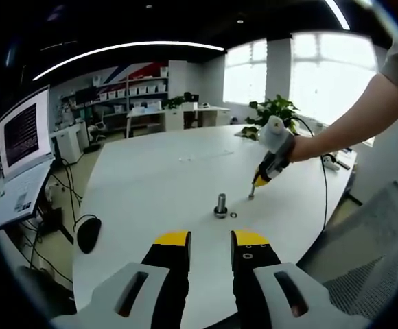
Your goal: Place the washer onto the threaded stud by aligning its center hole with the stud, sliding it down to the base, and recovering from edge contact or off-axis alignment until the washer reaches the visible bottom stop.
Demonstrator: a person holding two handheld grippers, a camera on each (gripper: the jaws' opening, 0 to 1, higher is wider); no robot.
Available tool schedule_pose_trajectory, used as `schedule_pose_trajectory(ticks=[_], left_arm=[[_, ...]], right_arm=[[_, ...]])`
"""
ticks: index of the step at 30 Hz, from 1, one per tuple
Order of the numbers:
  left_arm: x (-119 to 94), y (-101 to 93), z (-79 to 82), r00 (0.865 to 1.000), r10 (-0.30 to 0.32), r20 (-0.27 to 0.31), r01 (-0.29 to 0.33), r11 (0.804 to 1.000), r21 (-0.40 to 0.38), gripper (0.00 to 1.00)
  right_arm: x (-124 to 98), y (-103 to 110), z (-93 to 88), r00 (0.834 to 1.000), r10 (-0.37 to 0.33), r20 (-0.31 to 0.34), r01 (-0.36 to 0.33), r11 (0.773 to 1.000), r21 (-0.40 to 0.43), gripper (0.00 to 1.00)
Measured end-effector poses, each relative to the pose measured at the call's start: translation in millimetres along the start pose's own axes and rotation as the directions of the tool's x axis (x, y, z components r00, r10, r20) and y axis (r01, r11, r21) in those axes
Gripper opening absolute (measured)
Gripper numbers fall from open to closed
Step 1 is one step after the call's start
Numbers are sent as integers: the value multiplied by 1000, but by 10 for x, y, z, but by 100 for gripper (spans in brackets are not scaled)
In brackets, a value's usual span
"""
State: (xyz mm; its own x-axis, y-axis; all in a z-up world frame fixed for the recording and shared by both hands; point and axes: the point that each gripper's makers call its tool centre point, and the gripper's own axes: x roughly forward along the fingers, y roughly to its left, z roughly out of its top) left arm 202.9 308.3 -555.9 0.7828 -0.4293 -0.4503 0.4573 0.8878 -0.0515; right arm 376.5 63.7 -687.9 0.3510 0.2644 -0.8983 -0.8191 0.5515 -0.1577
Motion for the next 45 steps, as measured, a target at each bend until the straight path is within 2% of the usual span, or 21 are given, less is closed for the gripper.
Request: schedule_pose_trajectory(ticks=[21,31,37,45], left_arm=[[-1,3,-8,1000,2,-1,-2,1000,1,21],[-3,-14,-8,1000,-3,-1,3,1000,0,21],[-7,-9,3,1000,-3,4,3,1000,1,21],[-16,2,12,1000,3,9,-3,1000,4,21]], right_arm=[[-14,-6,-40,1000,-5,5,5,1000,6,16],[-55,7,-124,1000,-4,9,4,1000,18,16],[-108,83,-178,1000,-5,3,5,1000,20,16],[-145,139,-160,1000,-10,19,9,1000,11,16]])
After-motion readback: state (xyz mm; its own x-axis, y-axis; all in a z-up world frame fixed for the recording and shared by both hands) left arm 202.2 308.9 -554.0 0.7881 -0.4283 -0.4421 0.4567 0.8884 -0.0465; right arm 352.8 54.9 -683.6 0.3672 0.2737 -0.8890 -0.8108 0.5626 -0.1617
